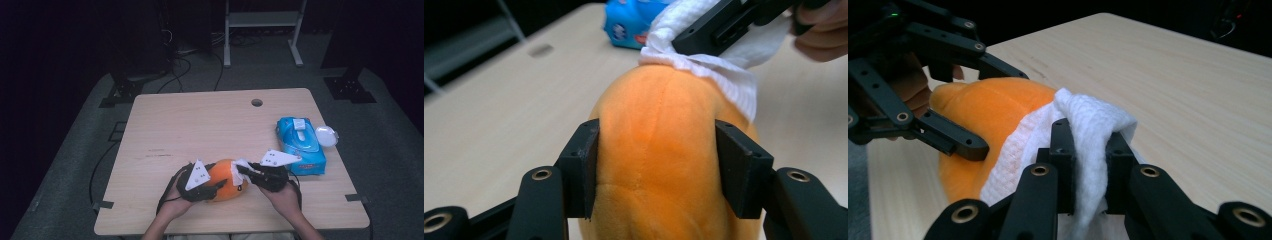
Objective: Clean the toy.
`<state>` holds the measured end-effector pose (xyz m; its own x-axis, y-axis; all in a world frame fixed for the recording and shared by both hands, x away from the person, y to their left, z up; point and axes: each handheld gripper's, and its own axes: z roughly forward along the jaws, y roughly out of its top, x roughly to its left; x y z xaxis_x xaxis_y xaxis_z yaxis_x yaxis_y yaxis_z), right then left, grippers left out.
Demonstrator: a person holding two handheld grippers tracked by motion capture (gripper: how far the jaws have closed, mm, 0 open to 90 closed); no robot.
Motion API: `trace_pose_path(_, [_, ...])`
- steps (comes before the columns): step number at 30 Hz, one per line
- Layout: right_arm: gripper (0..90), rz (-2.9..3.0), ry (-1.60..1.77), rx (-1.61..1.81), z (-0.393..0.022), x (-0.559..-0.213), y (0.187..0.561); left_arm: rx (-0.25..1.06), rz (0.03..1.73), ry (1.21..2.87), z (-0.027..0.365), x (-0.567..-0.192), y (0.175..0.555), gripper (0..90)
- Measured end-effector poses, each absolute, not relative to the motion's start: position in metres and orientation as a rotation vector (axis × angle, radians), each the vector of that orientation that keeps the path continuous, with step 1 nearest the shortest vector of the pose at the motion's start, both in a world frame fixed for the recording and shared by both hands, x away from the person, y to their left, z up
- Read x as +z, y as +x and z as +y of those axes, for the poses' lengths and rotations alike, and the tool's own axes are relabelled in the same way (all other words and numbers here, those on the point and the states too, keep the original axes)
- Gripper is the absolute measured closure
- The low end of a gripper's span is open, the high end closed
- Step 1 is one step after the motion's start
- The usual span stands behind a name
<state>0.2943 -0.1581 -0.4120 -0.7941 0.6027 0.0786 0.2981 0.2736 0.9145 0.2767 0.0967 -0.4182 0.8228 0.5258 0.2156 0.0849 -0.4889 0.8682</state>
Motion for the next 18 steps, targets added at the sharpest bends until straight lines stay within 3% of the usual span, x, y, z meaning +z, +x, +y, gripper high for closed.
trace_pose_path(1, [79.0, 2.261, 0.831, 1.538, -0.158, -0.412, 0.295, 0.597, 0.441, 2.033, 0.095, -0.419, 0.276, 41.0])
trace_pose_path(5, [79.1, 2.277, 0.846, 1.539, -0.159, -0.419, 0.297, 0.457, 0.462, 2.02, 0.1, -0.421, 0.28, 32.8])
trace_pose_path(7, [79.1, 2.291, 0.826, 1.543, -0.159, -0.423, 0.295, 0.375, 0.532, 1.964, 0.106, -0.419, 0.285, 22.4])
trace_pose_path(8, [79.0, 2.297, 0.817, 1.551, -0.158, -0.423, 0.293, 0.345, 0.577, 1.941, 0.11, -0.418, 0.288, 22.0])
trace_pose_path(10, [79.0, 2.299, 0.812, 1.541, -0.157, -0.422, 0.292, 0.34, 0.581, 1.953, 0.111, -0.42, 0.289, 23.4])
trace_pose_path(12, [79.0, 2.297, 0.82, 1.509, -0.157, -0.421, 0.292, 0.347, 0.566, 1.974, 0.11, -0.424, 0.287, 35.2])
trace_pose_path(13, [79.1, 2.295, 0.844, 1.512, -0.159, -0.423, 0.294, 0.349, 0.566, 1.975, 0.11, -0.425, 0.286, 36.9])
trace_pose_path(18, [79.1, 2.305, 1.014, 1.466, -0.178, -0.438, 0.309, 0.332, 0.559, 1.979, 0.114, -0.427, 0.285, 38.4])
